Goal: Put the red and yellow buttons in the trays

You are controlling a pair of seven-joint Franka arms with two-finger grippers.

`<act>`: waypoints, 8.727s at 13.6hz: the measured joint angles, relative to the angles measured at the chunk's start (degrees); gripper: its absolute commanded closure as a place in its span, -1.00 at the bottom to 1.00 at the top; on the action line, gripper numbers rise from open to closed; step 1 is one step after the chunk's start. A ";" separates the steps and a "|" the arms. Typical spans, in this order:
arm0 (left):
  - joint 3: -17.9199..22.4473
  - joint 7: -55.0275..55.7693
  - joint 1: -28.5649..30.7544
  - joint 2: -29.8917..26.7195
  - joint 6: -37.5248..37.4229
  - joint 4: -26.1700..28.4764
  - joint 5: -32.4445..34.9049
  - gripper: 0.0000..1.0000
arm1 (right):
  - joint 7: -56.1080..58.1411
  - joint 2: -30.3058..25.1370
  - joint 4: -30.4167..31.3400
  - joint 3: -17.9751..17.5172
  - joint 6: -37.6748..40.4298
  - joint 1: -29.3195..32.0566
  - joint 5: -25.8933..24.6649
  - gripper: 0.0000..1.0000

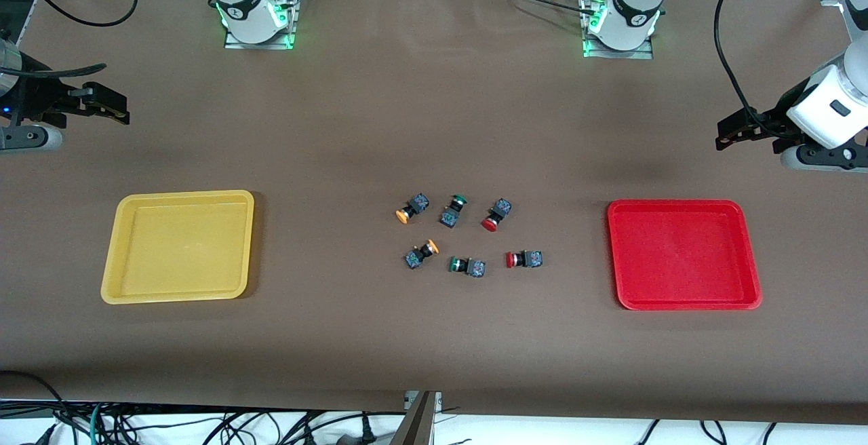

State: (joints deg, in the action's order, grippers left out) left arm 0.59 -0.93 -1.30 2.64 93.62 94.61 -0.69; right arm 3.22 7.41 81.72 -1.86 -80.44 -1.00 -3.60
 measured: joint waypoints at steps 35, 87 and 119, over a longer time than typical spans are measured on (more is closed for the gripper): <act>-5.15 1.94 -1.16 0.20 0.16 -2.23 -0.77 -1.00 | 0.00 0.03 -0.03 0.02 -0.39 0.02 0.00 -1.00; -18.42 24.75 -15.12 36.64 47.73 7.55 22.38 0.55 | -48.67 32.71 -0.02 -0.92 -43.19 -20.05 3.94 -1.00; -18.55 12.68 18.44 34.76 38.00 6.52 8.38 -1.00 | -83.54 41.24 -0.04 -0.96 -50.89 -37.27 3.92 -0.12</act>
State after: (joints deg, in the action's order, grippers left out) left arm -17.97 11.75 17.14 37.40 131.62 101.13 7.70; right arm -80.32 48.66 81.69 -2.82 -131.33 -38.27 0.32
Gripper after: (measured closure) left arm 0.551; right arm 0.057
